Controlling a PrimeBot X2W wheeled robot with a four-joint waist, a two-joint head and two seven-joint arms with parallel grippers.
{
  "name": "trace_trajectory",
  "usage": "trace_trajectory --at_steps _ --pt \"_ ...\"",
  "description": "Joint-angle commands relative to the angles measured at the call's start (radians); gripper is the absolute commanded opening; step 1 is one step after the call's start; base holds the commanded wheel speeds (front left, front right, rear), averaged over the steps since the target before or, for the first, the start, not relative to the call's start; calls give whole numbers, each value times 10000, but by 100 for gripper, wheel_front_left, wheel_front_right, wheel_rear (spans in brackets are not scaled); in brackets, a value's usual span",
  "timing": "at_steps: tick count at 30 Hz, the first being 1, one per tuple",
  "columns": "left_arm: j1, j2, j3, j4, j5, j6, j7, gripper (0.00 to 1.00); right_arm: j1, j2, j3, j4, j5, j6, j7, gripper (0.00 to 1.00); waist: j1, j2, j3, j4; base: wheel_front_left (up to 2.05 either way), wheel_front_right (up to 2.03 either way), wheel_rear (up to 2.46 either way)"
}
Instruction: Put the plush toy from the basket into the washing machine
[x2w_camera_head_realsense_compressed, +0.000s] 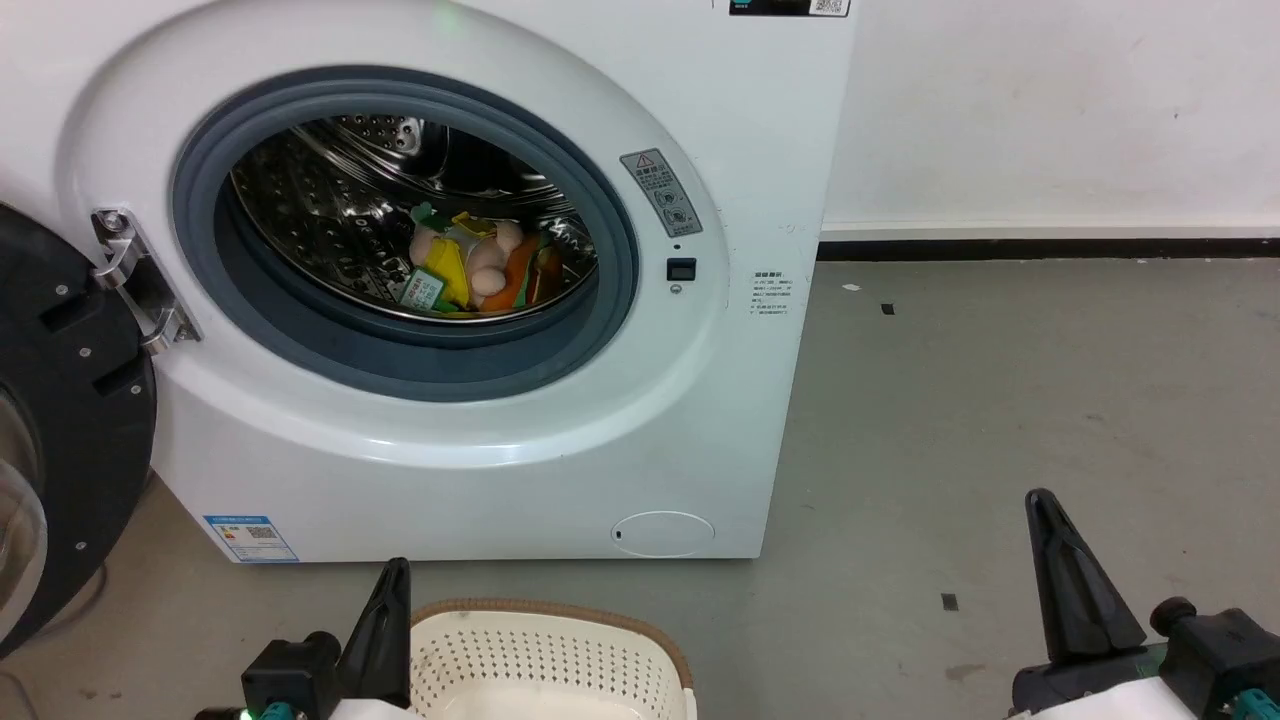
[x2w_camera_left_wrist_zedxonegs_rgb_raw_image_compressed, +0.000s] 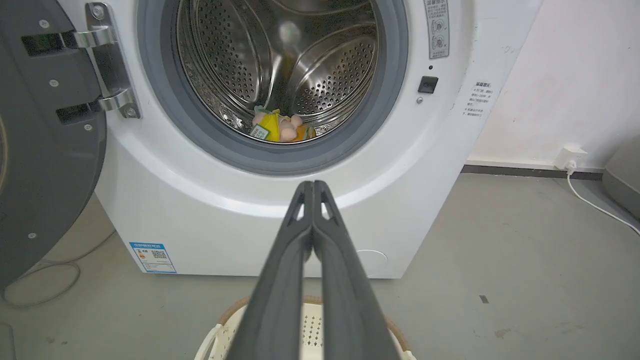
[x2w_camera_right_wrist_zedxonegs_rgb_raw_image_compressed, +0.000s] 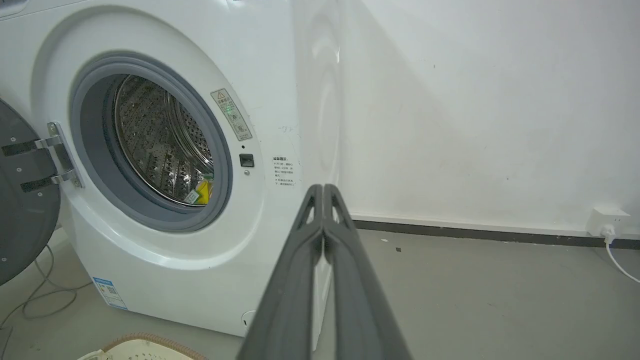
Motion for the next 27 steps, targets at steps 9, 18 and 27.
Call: trace_trajectory --at_steps 9,18,27 --pt "-220 -126 147 -156 309 -73 213 0 -246 0 21 152 -161 -2 251 0 0 -1 12 -3 0 0 0" --pt "-271 -198 248 -239 512 -105 375 0 -314 1 29 230 -235 -3 415 0 0 -1 21 -5 0 0 0" --pt "-328 -280 362 -333 741 -141 559 0 -392 1 38 317 -318 -3 600 0 0 -1 32 -8 0 0 0"
